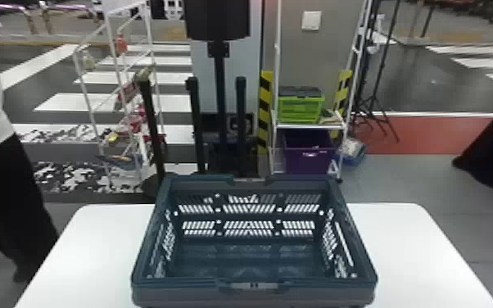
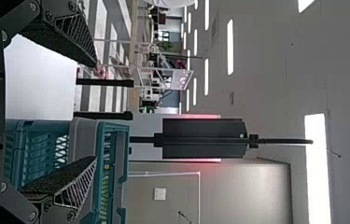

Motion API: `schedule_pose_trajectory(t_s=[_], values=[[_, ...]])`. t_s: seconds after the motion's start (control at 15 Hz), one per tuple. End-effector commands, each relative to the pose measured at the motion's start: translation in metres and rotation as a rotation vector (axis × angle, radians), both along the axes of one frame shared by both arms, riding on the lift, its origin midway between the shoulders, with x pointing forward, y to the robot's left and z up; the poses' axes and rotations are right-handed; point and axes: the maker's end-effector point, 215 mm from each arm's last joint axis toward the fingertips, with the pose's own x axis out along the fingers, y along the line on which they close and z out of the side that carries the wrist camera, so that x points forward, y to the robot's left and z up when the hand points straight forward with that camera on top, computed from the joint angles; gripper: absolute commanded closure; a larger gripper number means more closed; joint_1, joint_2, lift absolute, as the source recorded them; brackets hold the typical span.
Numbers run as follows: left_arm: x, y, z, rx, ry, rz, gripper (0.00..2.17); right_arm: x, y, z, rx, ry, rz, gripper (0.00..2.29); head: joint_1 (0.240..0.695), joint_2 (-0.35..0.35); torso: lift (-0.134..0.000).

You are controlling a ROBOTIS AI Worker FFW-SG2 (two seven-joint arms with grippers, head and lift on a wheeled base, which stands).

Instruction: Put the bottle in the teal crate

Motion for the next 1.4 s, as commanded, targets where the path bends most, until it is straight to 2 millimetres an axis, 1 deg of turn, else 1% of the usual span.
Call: schedule_pose_trajectory(t_s=[0.0,0.27,0.47,0.73,0.87,1.07,1.27,1.33], values=[[0.000,0.000,-0.001,0.002,0.003,-0.002,0.19,0.000,0.002,0.001,0.004,-0.001,0.003,1.97,0.499,0.000,0.000],[0.000,0.000,-0.002,0.002,0.004,-0.002,0.19,0.001,0.002,-0.001,0.005,0.004,0.003,1.97,0.499,0.000,0.000],[0.000,-0.001,0.002,0.002,-0.002,-0.003,0.19,0.001,0.002,0.000,0.003,0.002,0.002,1.97,0.499,0.000,0.000],[0.002,-0.002,-0.001,0.009,0.010,-0.003,0.19,0.002,0.002,0.000,0.003,0.001,0.005,1.97,0.499,0.000,0.000],[0.002,-0.004,0.002,0.007,0.006,-0.007,0.19,0.005,0.004,0.009,-0.002,-0.021,0.030,1.97,0.499,0.000,0.000],[0.001,-0.003,0.000,0.010,0.014,-0.008,0.19,0.019,0.006,0.031,-0.010,-0.077,0.085,1.97,0.499,0.000,0.000],[0.000,-0.002,-0.002,0.011,0.018,-0.007,0.19,0.045,0.007,0.047,-0.009,-0.069,0.132,1.97,0.499,0.000,0.000],[0.000,-0.001,-0.002,0.011,0.018,-0.005,0.19,0.057,0.008,0.052,-0.005,-0.057,0.137,1.97,0.499,0.000,0.000]])
